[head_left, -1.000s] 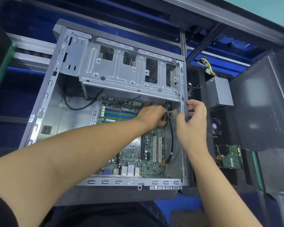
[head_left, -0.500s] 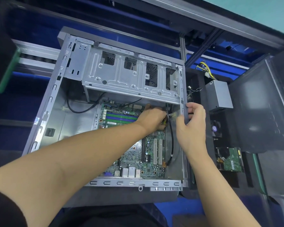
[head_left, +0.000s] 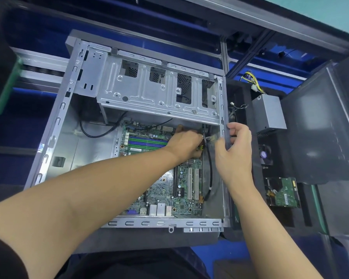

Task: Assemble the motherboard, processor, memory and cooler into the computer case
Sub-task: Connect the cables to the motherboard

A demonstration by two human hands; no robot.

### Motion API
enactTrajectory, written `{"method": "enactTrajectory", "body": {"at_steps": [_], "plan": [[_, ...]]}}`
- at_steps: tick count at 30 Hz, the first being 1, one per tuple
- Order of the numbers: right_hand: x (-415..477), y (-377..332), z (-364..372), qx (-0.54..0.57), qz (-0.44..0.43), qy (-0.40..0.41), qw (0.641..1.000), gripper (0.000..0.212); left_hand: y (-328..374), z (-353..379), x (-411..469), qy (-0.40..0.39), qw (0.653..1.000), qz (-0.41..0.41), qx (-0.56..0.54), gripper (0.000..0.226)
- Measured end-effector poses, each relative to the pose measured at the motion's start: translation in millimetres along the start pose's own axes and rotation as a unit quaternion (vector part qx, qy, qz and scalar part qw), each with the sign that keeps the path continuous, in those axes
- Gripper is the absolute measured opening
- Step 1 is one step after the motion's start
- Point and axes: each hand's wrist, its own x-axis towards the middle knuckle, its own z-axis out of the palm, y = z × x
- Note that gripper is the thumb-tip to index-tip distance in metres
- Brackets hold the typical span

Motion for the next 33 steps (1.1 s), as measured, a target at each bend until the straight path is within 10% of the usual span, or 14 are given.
{"method": "enactTrajectory", "body": {"at_steps": [33], "plan": [[-1,-1,0,-0.014,0.000,-0.002,1.000,0.033,5,-21,8,-0.089,0.987,-0.066,-0.113,0.019]]}}
